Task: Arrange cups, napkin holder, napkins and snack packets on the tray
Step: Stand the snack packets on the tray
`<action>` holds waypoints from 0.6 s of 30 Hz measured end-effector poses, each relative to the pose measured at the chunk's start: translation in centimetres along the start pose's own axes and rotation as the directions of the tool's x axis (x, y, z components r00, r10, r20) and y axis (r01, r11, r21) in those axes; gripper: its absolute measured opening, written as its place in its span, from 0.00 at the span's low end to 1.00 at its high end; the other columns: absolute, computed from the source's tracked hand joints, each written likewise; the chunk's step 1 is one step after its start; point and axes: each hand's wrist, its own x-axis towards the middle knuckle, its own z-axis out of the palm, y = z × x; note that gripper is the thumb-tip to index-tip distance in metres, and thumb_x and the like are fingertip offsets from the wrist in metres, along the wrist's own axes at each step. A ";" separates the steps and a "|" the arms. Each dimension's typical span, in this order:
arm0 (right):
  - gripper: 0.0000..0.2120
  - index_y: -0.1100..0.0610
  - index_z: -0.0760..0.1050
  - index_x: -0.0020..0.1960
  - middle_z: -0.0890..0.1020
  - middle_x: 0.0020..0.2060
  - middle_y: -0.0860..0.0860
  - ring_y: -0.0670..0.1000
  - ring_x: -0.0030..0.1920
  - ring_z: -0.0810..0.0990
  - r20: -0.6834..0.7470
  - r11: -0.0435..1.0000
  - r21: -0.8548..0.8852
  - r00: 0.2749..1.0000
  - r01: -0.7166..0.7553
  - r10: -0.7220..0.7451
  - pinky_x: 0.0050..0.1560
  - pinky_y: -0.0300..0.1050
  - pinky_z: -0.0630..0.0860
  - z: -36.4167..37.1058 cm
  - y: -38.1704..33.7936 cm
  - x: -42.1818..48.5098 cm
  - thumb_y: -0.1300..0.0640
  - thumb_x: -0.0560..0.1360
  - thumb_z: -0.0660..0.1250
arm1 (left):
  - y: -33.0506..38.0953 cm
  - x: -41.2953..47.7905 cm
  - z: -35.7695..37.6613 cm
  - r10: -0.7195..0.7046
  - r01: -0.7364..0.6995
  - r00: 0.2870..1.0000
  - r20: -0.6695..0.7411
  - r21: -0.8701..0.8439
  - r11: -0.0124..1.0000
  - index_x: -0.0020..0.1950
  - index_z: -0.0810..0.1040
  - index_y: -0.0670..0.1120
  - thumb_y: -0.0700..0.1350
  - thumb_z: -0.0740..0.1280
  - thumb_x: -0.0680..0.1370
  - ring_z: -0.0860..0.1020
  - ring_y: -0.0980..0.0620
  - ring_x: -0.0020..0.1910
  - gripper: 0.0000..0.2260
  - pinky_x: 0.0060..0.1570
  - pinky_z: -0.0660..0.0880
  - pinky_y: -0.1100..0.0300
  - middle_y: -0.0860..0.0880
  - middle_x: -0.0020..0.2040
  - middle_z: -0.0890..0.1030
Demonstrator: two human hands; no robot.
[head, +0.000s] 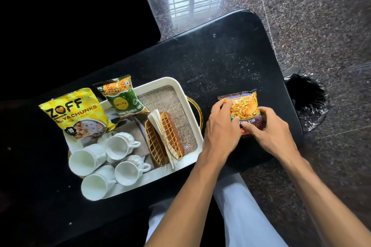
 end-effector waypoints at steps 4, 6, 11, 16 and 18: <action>0.28 0.48 0.74 0.66 0.84 0.53 0.48 0.50 0.53 0.81 -0.013 0.994 0.101 0.999 0.046 -0.045 0.51 0.43 0.74 0.0 -0.7 0.7 0.45 0.69 0.78 | -0.1 0.5 -0.2 -0.012 0.012 1.000 0.010 0.011 1.000 0.76 0.69 0.45 0.44 0.64 0.82 0.70 0.44 0.74 0.21 0.72 0.68 0.52 0.44 0.77 0.67; 0.25 0.46 0.76 0.62 0.83 0.48 0.44 0.47 0.49 0.81 -0.038 0.982 0.131 0.991 0.134 -0.130 0.48 0.36 0.73 -0.5 -1.3 0.9 0.48 0.68 0.79 | -0.2 0.7 -0.7 -0.007 0.008 1.000 -0.021 0.049 0.999 0.75 0.69 0.45 0.45 0.64 0.82 0.70 0.43 0.74 0.21 0.71 0.69 0.50 0.43 0.77 0.67; 0.21 0.50 0.81 0.59 0.82 0.43 0.48 0.51 0.45 0.81 -0.022 0.896 -0.037 0.896 0.443 -0.444 0.49 0.39 0.74 -2.4 -4.5 0.8 0.57 0.67 0.80 | 0.1 1.4 -3.8 0.225 -0.177 0.964 -0.143 0.284 0.942 0.79 0.65 0.45 0.45 0.67 0.81 0.62 0.43 0.80 0.27 0.72 0.69 0.52 0.41 0.82 0.60; 0.16 0.53 0.83 0.57 0.83 0.45 0.53 0.58 0.43 0.83 0.094 0.652 -0.256 0.690 0.714 -0.718 0.42 0.54 0.80 -4.5 -9.5 -0.7 0.61 0.69 0.74 | 0.3 3.2 -9.7 0.416 -0.451 0.890 0.184 0.475 0.755 0.76 0.70 0.49 0.46 0.73 0.77 0.57 0.44 0.82 0.29 0.80 0.55 0.43 0.45 0.81 0.64; 0.18 0.55 0.83 0.56 0.83 0.45 0.55 0.61 0.41 0.83 0.130 0.518 -0.342 0.585 0.784 -0.801 0.38 0.54 0.81 -4.9 -11.4 -1.0 0.65 0.67 0.75 | 0.5 3.4 -11.9 0.418 -0.503 0.865 0.278 0.474 0.723 0.70 0.76 0.49 0.48 0.74 0.76 0.65 0.46 0.78 0.23 0.79 0.57 0.41 0.47 0.75 0.73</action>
